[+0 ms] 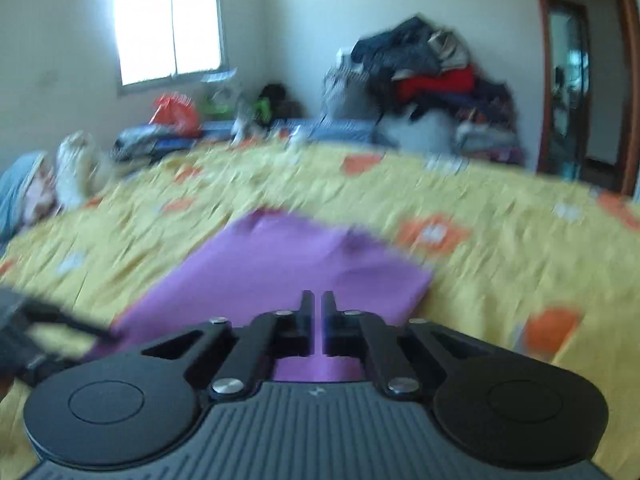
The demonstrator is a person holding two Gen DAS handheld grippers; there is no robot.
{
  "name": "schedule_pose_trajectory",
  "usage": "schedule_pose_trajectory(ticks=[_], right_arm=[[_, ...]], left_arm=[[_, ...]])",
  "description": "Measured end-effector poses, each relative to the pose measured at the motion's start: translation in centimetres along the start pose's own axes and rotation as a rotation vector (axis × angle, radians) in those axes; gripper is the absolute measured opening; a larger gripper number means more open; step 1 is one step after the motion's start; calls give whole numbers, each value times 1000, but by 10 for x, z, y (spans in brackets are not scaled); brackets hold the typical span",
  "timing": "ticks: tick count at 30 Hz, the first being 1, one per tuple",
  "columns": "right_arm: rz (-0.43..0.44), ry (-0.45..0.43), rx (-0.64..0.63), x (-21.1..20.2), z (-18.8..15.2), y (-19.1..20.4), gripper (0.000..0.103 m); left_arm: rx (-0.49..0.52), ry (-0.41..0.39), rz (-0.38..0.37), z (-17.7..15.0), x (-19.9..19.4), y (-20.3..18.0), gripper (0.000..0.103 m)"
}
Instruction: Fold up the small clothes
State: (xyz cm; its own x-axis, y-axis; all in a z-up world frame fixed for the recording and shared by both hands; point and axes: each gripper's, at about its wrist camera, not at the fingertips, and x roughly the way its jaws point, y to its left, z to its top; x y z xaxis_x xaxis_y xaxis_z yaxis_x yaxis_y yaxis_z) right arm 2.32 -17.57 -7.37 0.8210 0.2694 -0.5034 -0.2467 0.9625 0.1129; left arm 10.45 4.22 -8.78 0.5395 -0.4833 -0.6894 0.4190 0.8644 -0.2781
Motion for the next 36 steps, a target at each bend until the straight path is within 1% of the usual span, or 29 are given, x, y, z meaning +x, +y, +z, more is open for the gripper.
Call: schedule_pose_trajectory(ticks=[2,3,5,6,7,8,10,11,12,13,14,15,16,17,18,19,21,23,25,26,27,28,29,32,33,35,36], right_arm=[[-68,73,-20,24,-18,-7,0],[-62,70,1,34,-24,-16,0],[-50,66,80,36,-14,-30,0],[-62,68,74,35,-9,-28,0],[-83,74,50,31,-5,-23,0],[-92,62,36,22,-4,-15,0],[-63,38,20,-1,-7,0,2],[-57,32,13,-11,-11,10,2],[-47,26,9,-20,-18,17,2],[-32,39,-6,-23,-24,23,2],[-58,75,-34,-20,-32,26,2],[-127,111,-71,-10,-41,26,2],[-144,133,-95,0,-51,19,2],[-121,109,-68,-1,-51,12,2],[-105,118,-19,-2,-45,7,3],[-98,97,2,-5,-37,6,4],[-110,49,-29,-8,-21,11,4],[-97,27,-13,0,-6,11,5],[-97,34,11,18,2,5,5],[-111,56,18,30,3,0,5],[-124,99,10,45,1,-4,4],[-120,126,14,55,-2,-9,4],[-106,99,32,55,-5,-14,4],[-109,104,69,45,-1,-14,5],[-113,91,63,39,0,-9,9],[-107,67,50,30,0,1,25],[-98,60,55,29,-2,4,47]], left_arm=[[40,-9,18,-4,6,-4,95],[50,-14,18,-6,8,-5,97],[48,-16,28,-7,8,-8,98],[39,-17,29,-6,6,-9,98],[23,-19,21,-5,3,-8,98],[3,-24,13,-5,-1,-6,98],[-26,-35,-6,-5,-9,-3,98],[-23,-38,-7,-6,-11,-3,98],[-15,-37,3,-7,-11,-4,98],[-11,-30,13,-10,-9,-4,99],[-5,-19,16,-13,-5,-4,99],[9,-14,28,-16,-1,-5,99],[33,-18,53,-18,0,-8,100],[39,-18,63,-18,-1,-10,99],[27,-19,56,-16,-4,-10,100],[14,-26,47,-13,-6,-10,100],[-5,-42,37,-4,-8,-9,100],[-14,-48,50,4,-4,-10,100],[-2,-39,72,7,4,-13,100],[6,-24,89,6,10,-14,100],[18,-14,106,5,15,-15,100],[35,-12,121,2,18,-16,101],[52,-15,137,0,20,-18,101],[51,-19,142,-2,17,-19,102],[44,-19,140,-1,16,-19,102],[37,-14,139,0,17,-17,102],[37,-13,141,0,17,-17,102]])
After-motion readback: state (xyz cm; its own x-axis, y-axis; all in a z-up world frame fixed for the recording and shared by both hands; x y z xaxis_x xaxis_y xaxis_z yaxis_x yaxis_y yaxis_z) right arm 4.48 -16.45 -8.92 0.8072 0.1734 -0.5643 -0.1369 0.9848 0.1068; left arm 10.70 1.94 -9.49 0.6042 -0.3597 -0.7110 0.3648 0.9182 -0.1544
